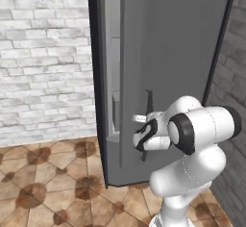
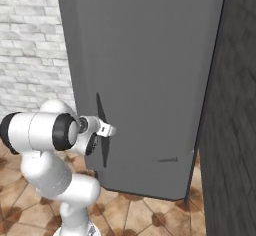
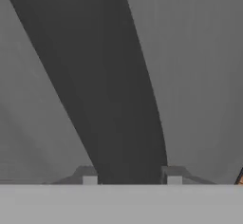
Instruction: Open the fridge, remove the orange, carrot, and steak, and place them on any counter.
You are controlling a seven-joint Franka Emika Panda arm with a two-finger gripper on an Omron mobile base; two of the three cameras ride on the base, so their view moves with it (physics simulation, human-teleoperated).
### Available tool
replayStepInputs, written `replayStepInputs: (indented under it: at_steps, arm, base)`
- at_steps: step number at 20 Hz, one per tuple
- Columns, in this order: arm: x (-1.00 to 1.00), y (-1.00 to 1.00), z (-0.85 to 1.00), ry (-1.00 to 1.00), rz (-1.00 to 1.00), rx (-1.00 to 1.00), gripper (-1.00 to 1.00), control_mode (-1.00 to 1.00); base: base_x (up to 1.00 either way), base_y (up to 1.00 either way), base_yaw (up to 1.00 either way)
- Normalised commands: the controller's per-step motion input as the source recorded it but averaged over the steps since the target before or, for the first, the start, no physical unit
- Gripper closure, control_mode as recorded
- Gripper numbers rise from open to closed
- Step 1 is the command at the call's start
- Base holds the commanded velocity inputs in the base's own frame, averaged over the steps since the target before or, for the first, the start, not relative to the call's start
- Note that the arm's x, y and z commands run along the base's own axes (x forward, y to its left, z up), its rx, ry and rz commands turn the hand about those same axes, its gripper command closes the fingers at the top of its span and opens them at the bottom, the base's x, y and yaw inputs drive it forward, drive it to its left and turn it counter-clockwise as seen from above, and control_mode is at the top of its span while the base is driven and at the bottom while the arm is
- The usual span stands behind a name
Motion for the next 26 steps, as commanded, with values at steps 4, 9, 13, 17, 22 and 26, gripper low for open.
replayStepInputs:
  at_steps: [4,9,13,17,22,26]
  arm:
    - [-1.0,-0.49,0.27,-0.27,-0.02,0.01,1.0,-1.0]
    - [-1.0,-0.5,0.73,-0.2,-0.06,-0.03,1.0,-1.0]
    - [-1.0,-0.3,0.98,-0.14,-0.09,-0.11,1.0,-1.0]
    - [-1.0,-0.19,0.96,-0.21,-0.1,-0.12,1.0,-1.0]
    - [-1.0,-0.02,1.0,-0.29,-0.1,-0.15,1.0,-1.0]
    - [-1.0,0.0,1.0,-0.26,-0.09,-0.19,1.0,-1.0]
  base:
    - [0.0,0.0,0.0]
    - [0.0,0.0,0.0]
    - [0.0,0.0,0.0]
    - [0.0,0.0,0.0]
    - [0.0,0.0,0.0]
    - [0.0,0.0,0.0]
